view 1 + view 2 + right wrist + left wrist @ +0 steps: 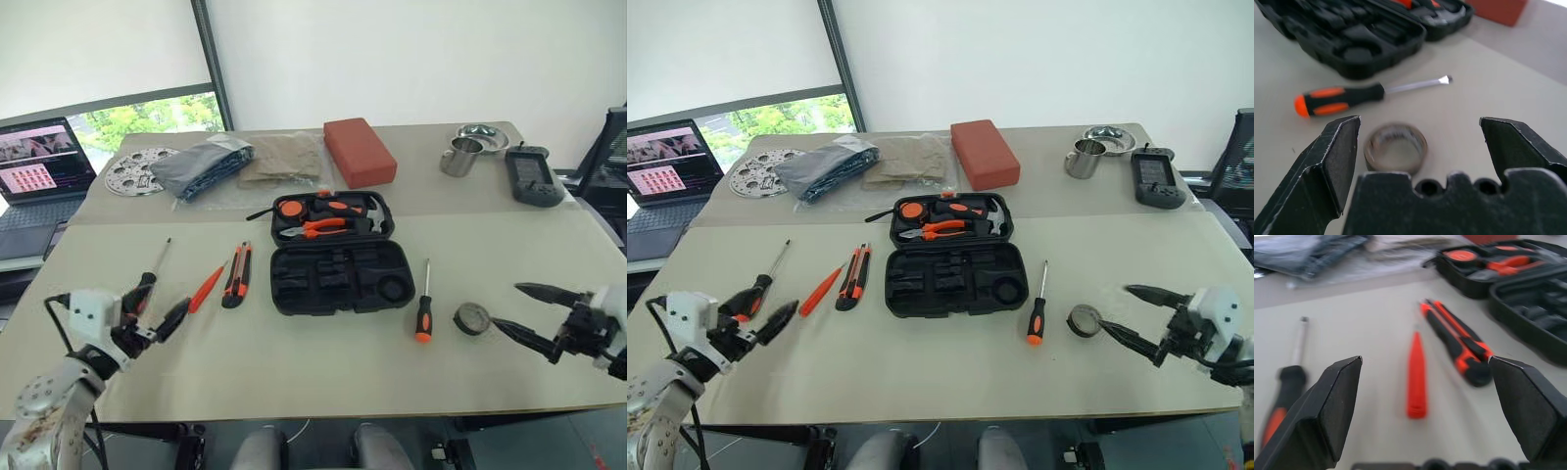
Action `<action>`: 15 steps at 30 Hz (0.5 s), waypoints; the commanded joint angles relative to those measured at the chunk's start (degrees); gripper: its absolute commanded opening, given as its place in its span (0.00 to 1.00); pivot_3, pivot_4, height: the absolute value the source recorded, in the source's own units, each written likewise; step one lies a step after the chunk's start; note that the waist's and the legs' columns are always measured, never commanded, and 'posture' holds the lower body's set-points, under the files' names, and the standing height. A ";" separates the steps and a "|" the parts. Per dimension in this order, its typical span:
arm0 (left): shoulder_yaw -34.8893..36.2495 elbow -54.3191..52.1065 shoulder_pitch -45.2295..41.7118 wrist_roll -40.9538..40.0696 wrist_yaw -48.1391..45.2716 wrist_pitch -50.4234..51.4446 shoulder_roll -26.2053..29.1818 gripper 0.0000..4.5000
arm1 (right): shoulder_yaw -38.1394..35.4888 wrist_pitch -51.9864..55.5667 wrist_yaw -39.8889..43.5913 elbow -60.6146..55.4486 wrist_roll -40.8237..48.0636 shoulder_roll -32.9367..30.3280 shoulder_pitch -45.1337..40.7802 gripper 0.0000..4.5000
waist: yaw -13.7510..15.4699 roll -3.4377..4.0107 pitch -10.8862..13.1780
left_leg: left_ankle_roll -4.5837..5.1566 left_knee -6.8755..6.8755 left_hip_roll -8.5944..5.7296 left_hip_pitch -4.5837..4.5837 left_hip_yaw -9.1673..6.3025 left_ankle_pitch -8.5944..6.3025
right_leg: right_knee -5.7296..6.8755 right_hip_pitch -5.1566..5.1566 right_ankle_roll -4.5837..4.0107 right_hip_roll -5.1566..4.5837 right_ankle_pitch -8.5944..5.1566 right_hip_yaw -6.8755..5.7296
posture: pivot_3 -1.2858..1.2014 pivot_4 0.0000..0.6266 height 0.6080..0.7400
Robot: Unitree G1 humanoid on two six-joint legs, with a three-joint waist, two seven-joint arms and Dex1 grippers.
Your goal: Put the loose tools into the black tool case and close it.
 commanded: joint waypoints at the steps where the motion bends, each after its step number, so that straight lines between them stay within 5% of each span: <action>1: 2.03 2.78 -2.68 1.31 4.75 2.18 1.27 0.98 | 3.44 4.49 0.36 -8.85 4.03 0.81 -3.52 1.00 | 0.06 0.02 -0.01 | 0.00 0.00 -0.01 0.04 -0.05 0.00 | 0.01 -0.01 0.00 0.00 0.00 -0.02 | 0.52 0.24 0.75; 15: -3.70 10.75 -8.04 6.91 7.83 10.19 5.50 0.98 | 6.53 9.31 -0.47 -14.75 6.61 2.48 -7.65 1.00 | 0.47 0.01 -0.10 | 0.00 -0.05 -0.04 0.09 -0.53 0.00 | -0.03 -0.12 -0.33 -0.10 0.26 -0.23 | 0.52 0.24 0.75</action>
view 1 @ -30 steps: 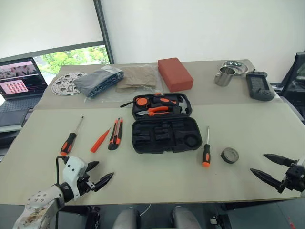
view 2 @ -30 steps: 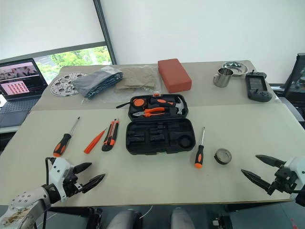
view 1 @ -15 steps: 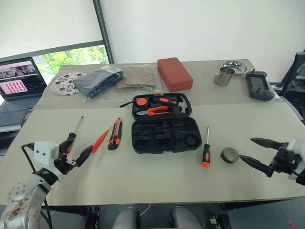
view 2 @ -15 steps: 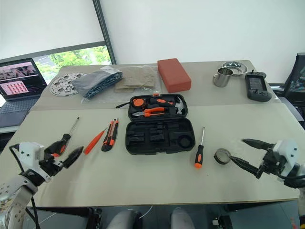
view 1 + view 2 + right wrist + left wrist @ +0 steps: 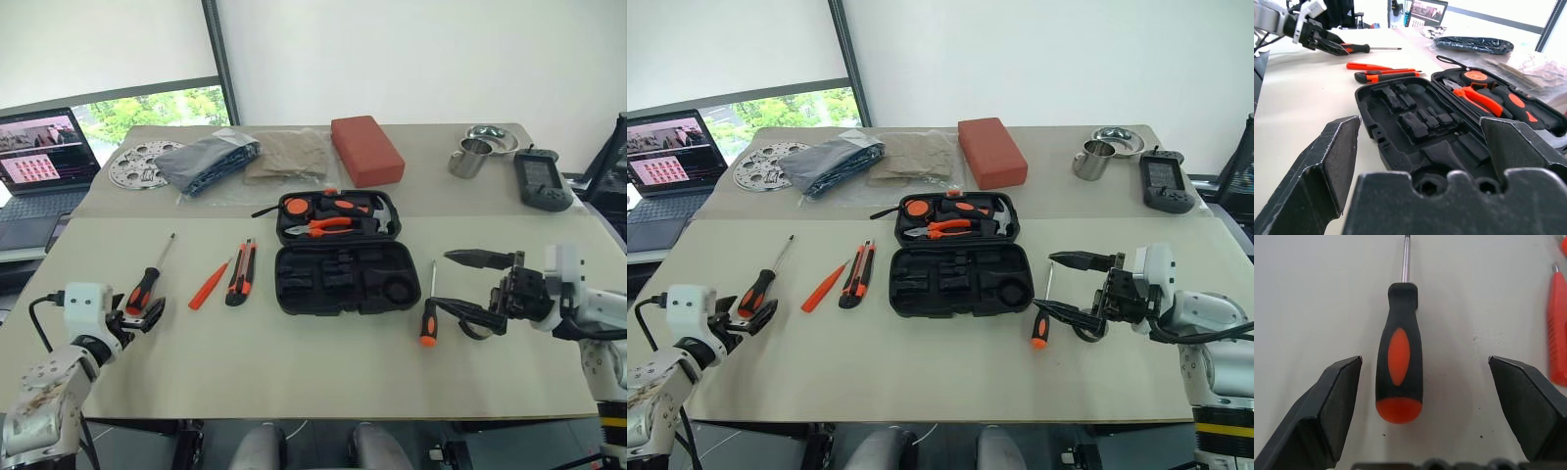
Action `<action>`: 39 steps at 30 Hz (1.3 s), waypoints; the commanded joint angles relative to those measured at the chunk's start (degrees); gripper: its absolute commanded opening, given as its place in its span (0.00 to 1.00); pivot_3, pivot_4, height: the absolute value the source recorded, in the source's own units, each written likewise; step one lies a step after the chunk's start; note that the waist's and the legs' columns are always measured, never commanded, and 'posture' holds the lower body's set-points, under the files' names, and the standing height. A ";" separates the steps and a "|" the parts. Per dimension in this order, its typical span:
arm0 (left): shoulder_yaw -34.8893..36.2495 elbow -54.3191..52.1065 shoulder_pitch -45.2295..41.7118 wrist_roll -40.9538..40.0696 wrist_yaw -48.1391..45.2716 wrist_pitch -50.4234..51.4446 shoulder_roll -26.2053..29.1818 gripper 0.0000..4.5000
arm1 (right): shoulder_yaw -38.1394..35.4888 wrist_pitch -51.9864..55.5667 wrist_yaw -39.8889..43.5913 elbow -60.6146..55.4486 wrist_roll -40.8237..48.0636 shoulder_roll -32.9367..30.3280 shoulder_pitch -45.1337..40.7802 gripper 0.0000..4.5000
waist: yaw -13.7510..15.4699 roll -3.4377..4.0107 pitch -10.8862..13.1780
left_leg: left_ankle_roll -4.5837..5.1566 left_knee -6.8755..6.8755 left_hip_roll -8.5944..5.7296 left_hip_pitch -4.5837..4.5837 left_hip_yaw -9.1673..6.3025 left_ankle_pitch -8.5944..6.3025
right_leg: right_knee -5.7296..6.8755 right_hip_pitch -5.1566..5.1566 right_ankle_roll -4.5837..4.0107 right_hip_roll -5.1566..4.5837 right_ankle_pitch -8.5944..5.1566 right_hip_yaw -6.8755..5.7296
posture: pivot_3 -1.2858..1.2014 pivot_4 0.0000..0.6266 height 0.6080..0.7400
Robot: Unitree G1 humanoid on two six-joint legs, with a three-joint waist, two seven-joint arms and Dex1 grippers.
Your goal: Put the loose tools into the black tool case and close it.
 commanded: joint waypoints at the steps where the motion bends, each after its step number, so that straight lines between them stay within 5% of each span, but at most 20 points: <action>1: -0.95 -0.42 -1.19 0.84 0.04 2.08 1.52 0.98 | -1.00 -0.33 0.09 -0.94 0.65 -0.02 -0.45 1.00 | -0.06 0.01 0.00 | 0.00 -0.02 0.00 0.01 0.00 0.00 | 0.01 0.00 0.00 0.00 0.00 0.00 | 0.52 0.24 0.75; 17: -0.71 3.75 -5.94 0.14 1.95 12.20 1.84 0.98 | -1.52 -1.87 0.53 0.52 -0.20 -0.13 -0.18 1.00 | -0.25 0.17 -0.10 | 0.00 -0.03 0.00 0.06 0.00 0.00 | 0.10 -0.01 -0.01 0.04 0.01 0.01 | 0.52 0.24 0.75; 20: -0.03 4.20 -6.38 -0.16 2.37 12.71 1.49 0.83 | -1.56 -2.03 0.44 0.45 -0.28 -0.04 -0.01 1.00 | -0.25 0.18 -0.11 | 0.00 -0.03 0.00 0.06 0.00 0.00 | 0.12 0.00 -0.01 0.04 0.00 0.02 | 0.52 0.24 0.75; 27: 1.43 5.45 -6.34 0.05 2.73 11.37 1.33 0.22 | -1.65 -2.17 0.55 0.47 0.08 0.25 0.06 1.00 | -0.13 0.27 -0.16 | 0.00 -0.02 -0.02 0.04 0.00 0.00 | 0.04 -0.01 -0.01 -0.02 0.00 0.02 | 0.52 0.24 0.75; 39: 2.03 7.73 -7.78 0.74 2.51 9.58 2.75 0.21 | -1.55 -2.52 2.10 1.39 1.53 1.58 -1.33 1.00 | -0.22 0.27 -0.16 | 0.00 -0.02 -0.01 0.06 0.00 0.00 | 0.09 -0.01 -0.01 0.00 0.00 0.02 | 0.52 0.24 0.75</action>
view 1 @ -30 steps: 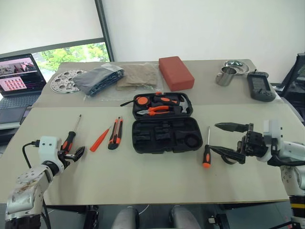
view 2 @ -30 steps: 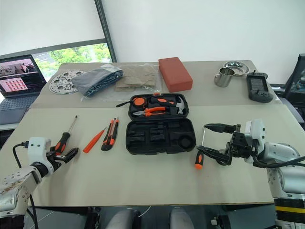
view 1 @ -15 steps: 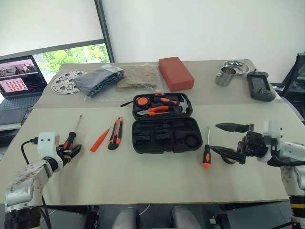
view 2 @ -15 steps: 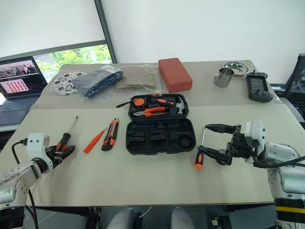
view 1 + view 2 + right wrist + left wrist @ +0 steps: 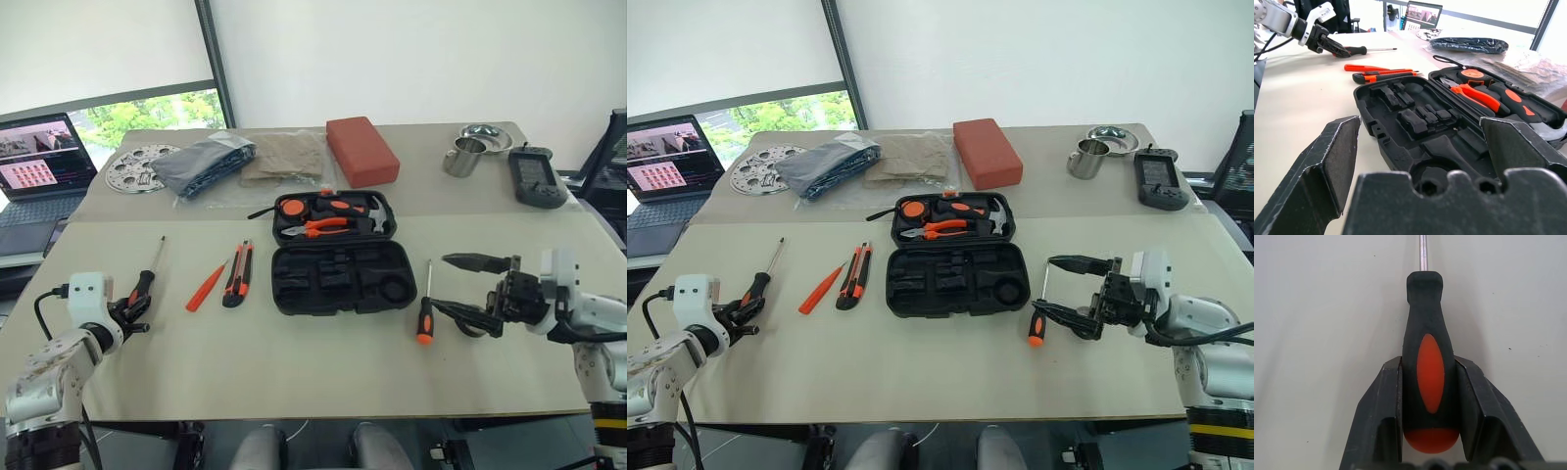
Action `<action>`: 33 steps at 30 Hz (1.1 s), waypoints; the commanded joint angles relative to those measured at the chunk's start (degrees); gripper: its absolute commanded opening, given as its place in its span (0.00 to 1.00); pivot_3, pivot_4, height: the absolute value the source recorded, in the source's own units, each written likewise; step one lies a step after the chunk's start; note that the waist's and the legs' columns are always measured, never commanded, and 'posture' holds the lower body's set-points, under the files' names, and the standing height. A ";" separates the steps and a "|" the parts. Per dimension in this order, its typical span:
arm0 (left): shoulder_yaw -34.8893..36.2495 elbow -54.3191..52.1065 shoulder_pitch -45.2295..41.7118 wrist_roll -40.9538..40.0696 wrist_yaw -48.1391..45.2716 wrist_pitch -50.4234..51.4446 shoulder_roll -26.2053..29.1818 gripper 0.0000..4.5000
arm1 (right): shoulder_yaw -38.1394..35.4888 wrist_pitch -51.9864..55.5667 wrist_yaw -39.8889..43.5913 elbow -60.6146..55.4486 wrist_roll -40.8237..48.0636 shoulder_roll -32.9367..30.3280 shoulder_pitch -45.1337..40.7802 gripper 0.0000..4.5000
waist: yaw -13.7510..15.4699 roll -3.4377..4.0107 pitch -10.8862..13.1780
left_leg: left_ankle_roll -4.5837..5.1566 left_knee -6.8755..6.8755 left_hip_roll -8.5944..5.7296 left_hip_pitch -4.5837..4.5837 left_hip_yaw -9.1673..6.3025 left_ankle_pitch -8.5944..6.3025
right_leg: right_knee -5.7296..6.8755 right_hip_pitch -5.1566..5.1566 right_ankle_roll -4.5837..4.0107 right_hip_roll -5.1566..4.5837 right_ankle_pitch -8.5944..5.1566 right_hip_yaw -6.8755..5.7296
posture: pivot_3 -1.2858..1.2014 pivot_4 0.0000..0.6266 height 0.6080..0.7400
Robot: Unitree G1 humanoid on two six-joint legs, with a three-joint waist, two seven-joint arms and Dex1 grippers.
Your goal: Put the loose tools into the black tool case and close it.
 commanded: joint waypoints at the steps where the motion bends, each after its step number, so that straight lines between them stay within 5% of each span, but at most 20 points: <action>1: 0.71 1.32 -0.32 0.81 0.05 -0.16 1.46 0.21 | -1.85 -0.68 1.15 -0.95 2.43 0.23 -1.33 1.00 | -0.04 0.00 0.00 | 0.00 0.00 0.00 0.00 0.00 0.00 | 0.00 0.00 0.00 0.00 0.00 0.00 | 0.52 0.24 0.75; 21: 0.69 1.61 -3.50 2.92 -3.34 -9.06 4.97 0.21 | -3.03 4.45 4.36 -2.82 7.69 -0.78 -1.60 1.00 | 0.05 -0.25 0.15 | 0.00 -0.02 0.02 -0.06 -0.05 0.00 | -0.01 -0.10 -0.03 -0.02 0.02 -0.02 | 0.52 0.24 0.75; 25: -3.35 3.31 -6.36 7.70 -4.97 -14.88 8.53 0.21 | -3.28 5.09 4.52 -2.50 7.80 -1.23 -1.79 1.00 | 0.26 -0.30 0.17 | 0.00 -0.06 0.02 -0.07 -0.06 0.00 | -0.07 -0.11 -0.06 -0.07 0.03 -0.03 | 0.52 0.24 0.75; 33: -18.46 1.94 -21.78 7.76 -23.70 -26.29 8.65 0.21 | -7.53 3.03 6.10 2.14 6.92 -2.53 0.58 1.00 | 1.08 -0.27 0.15 | -0.01 -0.12 -0.02 -0.20 0.03 0.00 | -0.20 -0.10 -0.05 -0.20 0.04 -0.17 | 0.52 0.24 0.75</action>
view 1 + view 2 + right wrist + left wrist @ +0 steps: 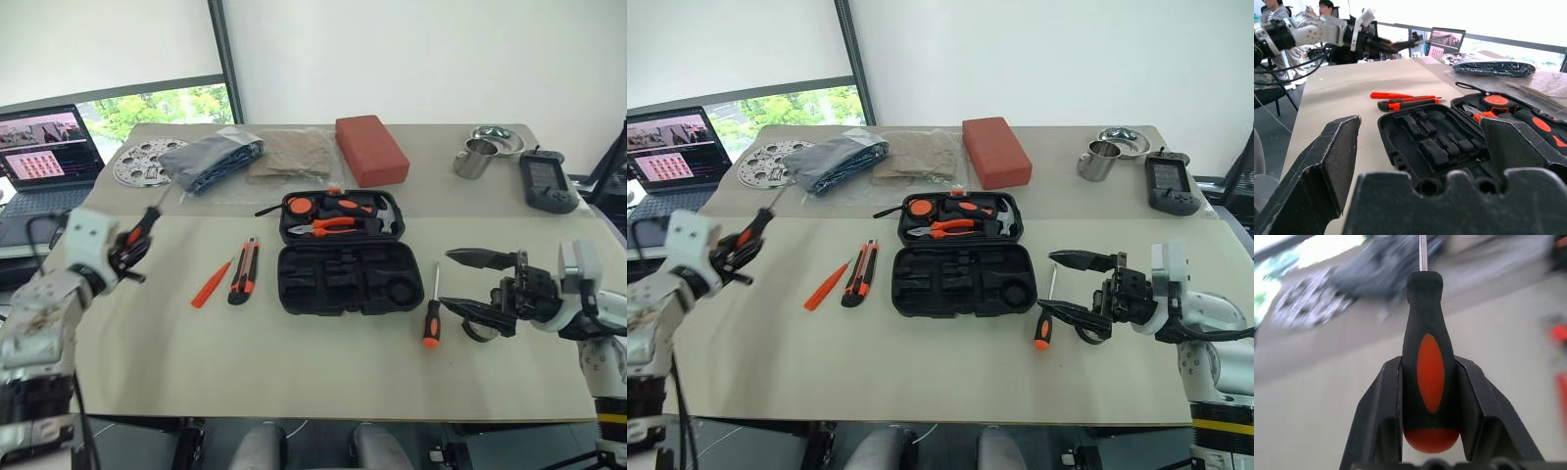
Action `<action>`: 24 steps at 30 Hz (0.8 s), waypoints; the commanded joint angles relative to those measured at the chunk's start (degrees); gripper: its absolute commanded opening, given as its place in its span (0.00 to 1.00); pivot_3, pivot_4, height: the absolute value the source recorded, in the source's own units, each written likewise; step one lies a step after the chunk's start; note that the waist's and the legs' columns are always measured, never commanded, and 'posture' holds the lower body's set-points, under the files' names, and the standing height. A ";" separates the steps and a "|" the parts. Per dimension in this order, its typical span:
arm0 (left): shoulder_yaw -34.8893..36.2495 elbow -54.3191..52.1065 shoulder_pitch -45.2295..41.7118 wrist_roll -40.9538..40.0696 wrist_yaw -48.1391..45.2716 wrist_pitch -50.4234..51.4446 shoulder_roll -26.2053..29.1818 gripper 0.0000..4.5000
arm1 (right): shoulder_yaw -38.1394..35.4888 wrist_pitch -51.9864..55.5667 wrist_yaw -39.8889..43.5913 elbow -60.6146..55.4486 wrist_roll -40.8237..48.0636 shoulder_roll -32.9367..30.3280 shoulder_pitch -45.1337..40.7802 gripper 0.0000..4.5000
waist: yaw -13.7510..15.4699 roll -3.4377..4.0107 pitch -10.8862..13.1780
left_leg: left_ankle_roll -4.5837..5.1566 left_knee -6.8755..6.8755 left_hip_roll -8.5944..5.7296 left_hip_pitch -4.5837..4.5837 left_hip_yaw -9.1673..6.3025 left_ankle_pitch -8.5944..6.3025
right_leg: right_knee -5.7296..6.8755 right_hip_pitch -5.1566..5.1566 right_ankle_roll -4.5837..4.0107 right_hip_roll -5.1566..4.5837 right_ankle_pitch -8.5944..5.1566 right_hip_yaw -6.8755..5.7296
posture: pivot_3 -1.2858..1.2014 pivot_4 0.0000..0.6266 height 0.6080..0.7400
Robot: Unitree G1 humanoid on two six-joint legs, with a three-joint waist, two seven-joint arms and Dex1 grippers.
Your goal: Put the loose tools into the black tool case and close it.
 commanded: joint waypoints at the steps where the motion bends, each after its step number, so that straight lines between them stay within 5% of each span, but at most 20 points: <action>1: -7.03 -1.12 -5.57 1.27 -9.13 -6.23 0.21 0.21 | -5.35 -2.27 1.51 1.91 0.11 -2.06 2.11 1.00 | -0.03 0.01 -0.01 | 0.00 -0.05 -0.01 -0.04 0.04 0.00 | -0.01 -0.01 0.00 0.01 0.00 0.01 | 0.52 0.24 0.75; 12: -19.03 13.44 -17.54 7.37 -20.60 -19.39 -5.22 0.21 | -14.40 -6.13 3.18 4.14 -0.79 -3.34 12.10 1.00 | -1.13 -0.03 0.02 | 0.05 0.08 -0.06 -0.43 0.53 0.00 | 0.02 -0.01 0.05 0.37 -0.04 0.05 | 0.52 0.24 0.75; 24: -26.15 37.96 -29.88 15.93 -28.11 -32.69 -10.73 0.21 | -14.80 -6.45 2.52 3.53 -0.96 -2.91 12.72 1.00 | -1.12 -0.07 0.05 | 0.04 0.22 -0.10 -0.50 0.57 0.01 | 0.07 -0.02 0.23 0.46 -0.13 0.09 | 0.52 0.24 0.75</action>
